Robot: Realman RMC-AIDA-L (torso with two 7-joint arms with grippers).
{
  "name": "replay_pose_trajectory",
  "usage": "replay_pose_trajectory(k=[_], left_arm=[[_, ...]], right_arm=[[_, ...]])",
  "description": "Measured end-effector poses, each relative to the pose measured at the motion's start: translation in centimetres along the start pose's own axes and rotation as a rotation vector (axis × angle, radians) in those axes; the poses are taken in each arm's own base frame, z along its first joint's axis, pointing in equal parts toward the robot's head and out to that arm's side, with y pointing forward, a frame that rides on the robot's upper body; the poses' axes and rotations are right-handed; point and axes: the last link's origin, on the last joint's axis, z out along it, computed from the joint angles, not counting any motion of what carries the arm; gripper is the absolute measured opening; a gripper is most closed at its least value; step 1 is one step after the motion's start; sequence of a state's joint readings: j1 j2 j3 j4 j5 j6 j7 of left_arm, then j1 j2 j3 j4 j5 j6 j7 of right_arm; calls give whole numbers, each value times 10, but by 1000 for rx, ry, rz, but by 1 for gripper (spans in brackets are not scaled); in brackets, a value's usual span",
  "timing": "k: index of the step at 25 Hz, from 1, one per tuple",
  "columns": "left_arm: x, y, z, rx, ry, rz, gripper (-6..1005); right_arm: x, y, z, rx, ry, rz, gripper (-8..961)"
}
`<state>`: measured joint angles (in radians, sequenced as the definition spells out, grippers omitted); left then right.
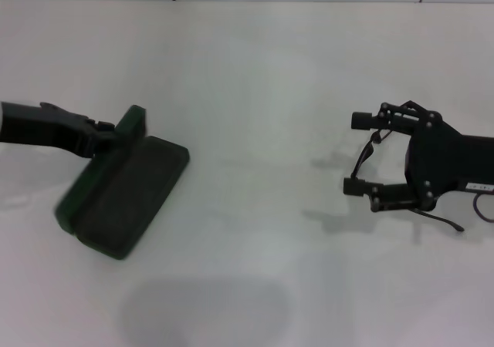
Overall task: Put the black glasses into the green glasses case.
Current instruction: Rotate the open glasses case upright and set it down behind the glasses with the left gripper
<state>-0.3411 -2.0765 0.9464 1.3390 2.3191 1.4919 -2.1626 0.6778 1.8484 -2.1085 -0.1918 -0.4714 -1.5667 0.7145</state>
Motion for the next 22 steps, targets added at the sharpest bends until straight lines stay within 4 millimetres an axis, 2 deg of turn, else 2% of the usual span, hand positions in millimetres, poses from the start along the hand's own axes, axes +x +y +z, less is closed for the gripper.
replay_pose_trajectory(k=[7, 12, 15, 16, 22], left_arm=[[20, -2, -4, 16, 19, 58, 211], [46, 1, -1, 9, 40, 183, 199], [80, 7, 5, 18, 88, 330, 199], [85, 8, 7, 15, 93, 352, 199], [132, 40, 43, -74, 37, 579, 200]], right_arm=[[2, 4, 1, -16, 5, -1, 885], [4, 8, 4, -22, -4, -12, 885], [4, 9, 5, -26, -6, -14, 885], [4, 10, 6, -27, -8, -16, 885], [9, 17, 16, -27, -17, -54, 884]])
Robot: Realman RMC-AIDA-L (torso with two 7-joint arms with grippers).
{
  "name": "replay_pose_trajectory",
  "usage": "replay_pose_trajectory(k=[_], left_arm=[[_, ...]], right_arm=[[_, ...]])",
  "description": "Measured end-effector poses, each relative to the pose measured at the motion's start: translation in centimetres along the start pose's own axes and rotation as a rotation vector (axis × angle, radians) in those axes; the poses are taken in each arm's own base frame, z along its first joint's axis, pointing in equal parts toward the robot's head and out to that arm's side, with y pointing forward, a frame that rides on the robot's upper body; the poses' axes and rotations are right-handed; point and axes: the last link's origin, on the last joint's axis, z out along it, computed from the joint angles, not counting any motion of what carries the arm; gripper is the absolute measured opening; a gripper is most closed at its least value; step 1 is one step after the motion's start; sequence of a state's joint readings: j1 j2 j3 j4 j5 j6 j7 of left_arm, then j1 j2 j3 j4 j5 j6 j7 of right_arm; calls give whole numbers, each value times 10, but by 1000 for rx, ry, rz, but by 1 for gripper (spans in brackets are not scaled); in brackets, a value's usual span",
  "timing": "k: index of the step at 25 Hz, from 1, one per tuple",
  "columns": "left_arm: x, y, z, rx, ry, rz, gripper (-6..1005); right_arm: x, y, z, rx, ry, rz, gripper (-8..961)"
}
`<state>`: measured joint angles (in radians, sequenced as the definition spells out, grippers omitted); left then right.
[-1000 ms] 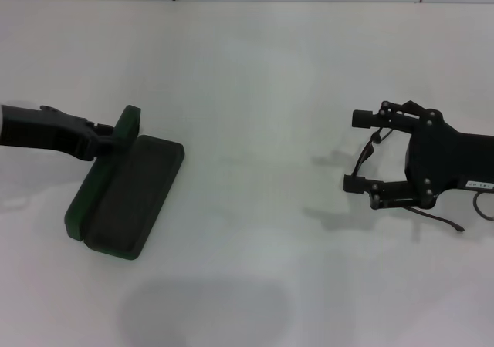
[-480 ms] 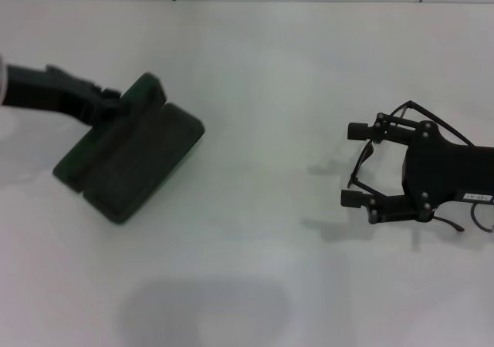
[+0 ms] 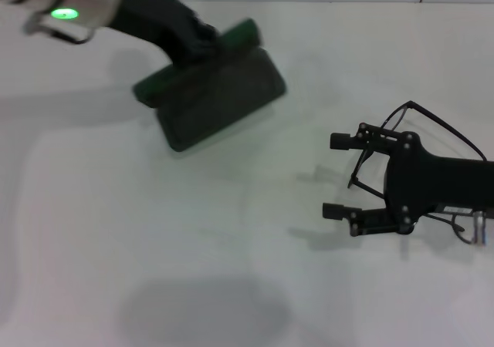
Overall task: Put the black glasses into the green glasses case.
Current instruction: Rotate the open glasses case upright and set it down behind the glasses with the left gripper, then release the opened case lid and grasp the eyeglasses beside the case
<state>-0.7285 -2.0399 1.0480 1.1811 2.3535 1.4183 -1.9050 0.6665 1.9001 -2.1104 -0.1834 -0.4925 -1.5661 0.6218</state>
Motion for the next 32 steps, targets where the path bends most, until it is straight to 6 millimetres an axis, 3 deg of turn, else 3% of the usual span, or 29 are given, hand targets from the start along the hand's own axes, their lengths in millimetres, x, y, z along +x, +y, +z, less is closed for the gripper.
replay_pose_trajectory(k=[5, 10, 15, 28, 32], left_arm=[[30, 23, 46, -38, -121, 219, 200], [54, 46, 71, -79, -183, 403, 198], [68, 52, 76, -98, -200, 470, 190], [75, 56, 81, -48, -232, 455, 217], [78, 56, 68, -56, -84, 373, 401]], right_arm=[[7, 8, 2, 18, 2, -22, 885], [12, 15, 1, 38, -2, -23, 885], [18, 17, 0, 71, 11, -15, 884], [21, 17, 3, 108, 15, -4, 884], [21, 8, 4, 175, 6, -2, 884]])
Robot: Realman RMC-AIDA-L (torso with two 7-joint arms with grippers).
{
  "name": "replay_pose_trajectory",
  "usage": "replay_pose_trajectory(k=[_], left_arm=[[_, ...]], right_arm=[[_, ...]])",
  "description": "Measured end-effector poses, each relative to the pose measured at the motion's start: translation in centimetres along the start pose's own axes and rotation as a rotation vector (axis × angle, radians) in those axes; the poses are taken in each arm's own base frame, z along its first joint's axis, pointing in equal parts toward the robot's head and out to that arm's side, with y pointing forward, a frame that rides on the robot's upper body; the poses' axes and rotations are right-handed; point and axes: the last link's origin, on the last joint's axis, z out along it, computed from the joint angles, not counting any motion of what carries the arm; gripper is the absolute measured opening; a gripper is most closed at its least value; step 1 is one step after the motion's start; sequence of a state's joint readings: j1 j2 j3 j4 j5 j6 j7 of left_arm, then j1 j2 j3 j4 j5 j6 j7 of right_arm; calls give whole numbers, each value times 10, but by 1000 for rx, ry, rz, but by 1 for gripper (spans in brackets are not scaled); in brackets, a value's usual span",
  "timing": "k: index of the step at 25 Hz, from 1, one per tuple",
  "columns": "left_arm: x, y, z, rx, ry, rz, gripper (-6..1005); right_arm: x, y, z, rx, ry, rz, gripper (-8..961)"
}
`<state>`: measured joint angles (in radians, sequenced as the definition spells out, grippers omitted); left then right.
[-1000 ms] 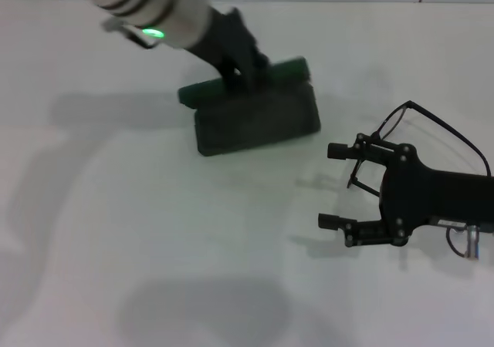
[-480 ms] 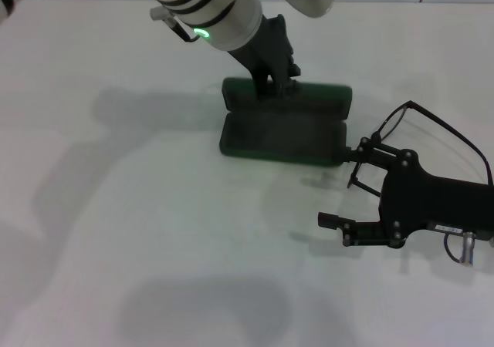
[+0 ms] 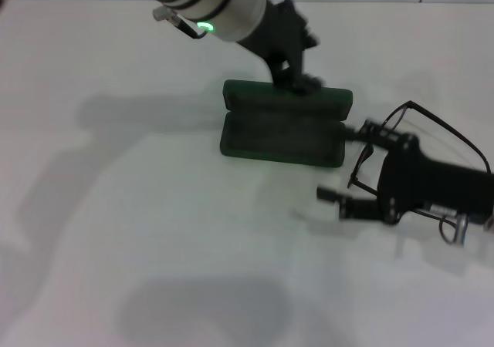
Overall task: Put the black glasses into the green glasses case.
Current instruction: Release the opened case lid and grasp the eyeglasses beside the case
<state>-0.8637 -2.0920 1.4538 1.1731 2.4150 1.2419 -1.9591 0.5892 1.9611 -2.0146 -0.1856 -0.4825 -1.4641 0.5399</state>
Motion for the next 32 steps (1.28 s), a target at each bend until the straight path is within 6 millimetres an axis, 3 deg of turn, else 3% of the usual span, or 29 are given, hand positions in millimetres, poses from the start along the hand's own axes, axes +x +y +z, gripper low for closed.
replay_pose_trajectory(k=[2, 7, 12, 17, 21, 27, 32], left_arm=[[-5, -1, -7, 16, 91, -51, 477], [-40, 7, -25, 43, 341, -235, 627], [-72, 22, -36, 72, 514, -379, 622], [-101, 34, -43, 107, 619, -482, 622], [-129, 44, -49, 140, 683, -565, 622], [-137, 46, -46, 143, 694, -585, 622], [-132, 43, -38, 120, 697, -577, 622]], right_arm=[[-3, -7, -3, 58, -23, 3, 885], [-15, -28, -8, 120, -49, -29, 884], [-47, -67, -4, -23, 61, -71, 881], [-87, -104, 17, -86, 330, -163, 876], [-106, -114, 24, -68, 521, -246, 865], [-113, -109, 28, -104, 840, -324, 840], [-109, -108, 34, -138, 939, -323, 839]])
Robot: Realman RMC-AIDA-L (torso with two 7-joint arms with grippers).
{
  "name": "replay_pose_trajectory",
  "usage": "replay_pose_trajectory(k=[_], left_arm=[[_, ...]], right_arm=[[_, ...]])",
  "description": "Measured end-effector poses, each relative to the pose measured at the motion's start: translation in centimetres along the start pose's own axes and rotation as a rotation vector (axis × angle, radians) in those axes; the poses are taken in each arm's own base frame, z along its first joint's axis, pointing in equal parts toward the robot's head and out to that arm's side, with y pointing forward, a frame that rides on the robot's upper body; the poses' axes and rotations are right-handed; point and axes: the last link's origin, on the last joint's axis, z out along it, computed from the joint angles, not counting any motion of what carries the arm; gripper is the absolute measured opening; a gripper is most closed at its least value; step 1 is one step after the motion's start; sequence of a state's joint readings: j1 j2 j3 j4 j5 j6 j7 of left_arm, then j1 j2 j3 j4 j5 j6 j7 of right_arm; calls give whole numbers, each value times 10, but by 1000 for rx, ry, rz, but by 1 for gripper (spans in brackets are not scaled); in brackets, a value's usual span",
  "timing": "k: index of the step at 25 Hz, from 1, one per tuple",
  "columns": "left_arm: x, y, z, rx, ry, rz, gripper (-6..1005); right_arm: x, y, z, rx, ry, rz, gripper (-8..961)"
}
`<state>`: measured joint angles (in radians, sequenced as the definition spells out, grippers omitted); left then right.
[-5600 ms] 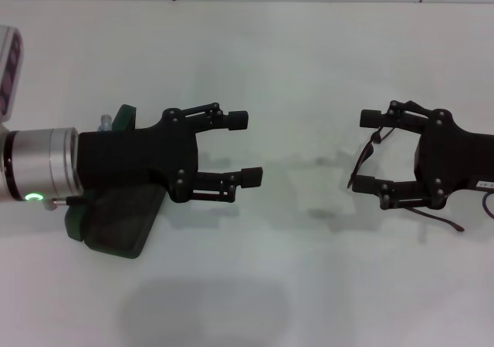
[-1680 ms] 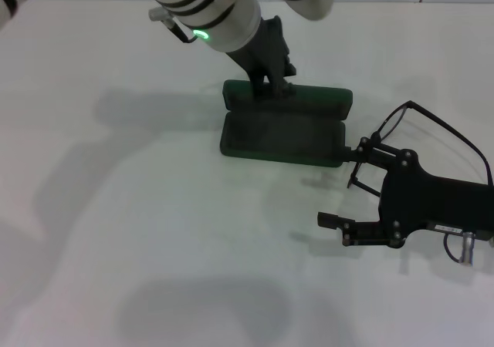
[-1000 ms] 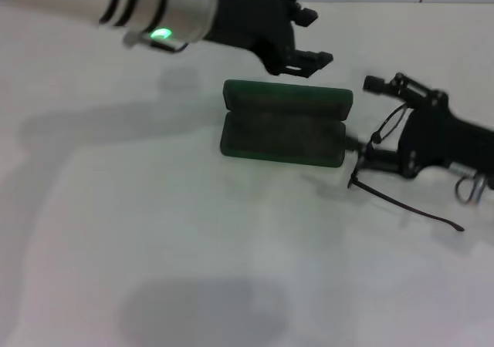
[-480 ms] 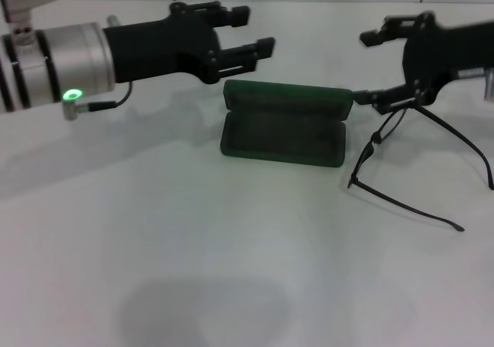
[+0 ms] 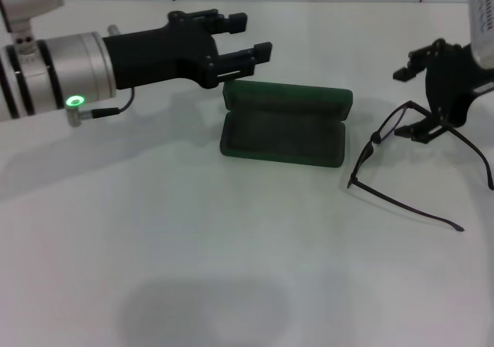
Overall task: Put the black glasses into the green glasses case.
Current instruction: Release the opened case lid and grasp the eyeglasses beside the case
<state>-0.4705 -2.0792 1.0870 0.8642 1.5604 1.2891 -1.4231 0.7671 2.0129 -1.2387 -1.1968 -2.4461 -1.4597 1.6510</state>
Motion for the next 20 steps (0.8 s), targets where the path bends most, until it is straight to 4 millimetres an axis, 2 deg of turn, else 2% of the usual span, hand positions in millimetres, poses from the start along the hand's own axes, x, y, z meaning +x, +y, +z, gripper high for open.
replay_pose_trajectory(k=[7, 20], left_arm=[[2, -4, 8, -16, -13, -1, 622], [0, -2, 11, -18, -10, 4, 622]], right_arm=[[-11, 4, 24, -79, 55, -51, 838], [-21, 5, 62, -72, 141, -139, 836]])
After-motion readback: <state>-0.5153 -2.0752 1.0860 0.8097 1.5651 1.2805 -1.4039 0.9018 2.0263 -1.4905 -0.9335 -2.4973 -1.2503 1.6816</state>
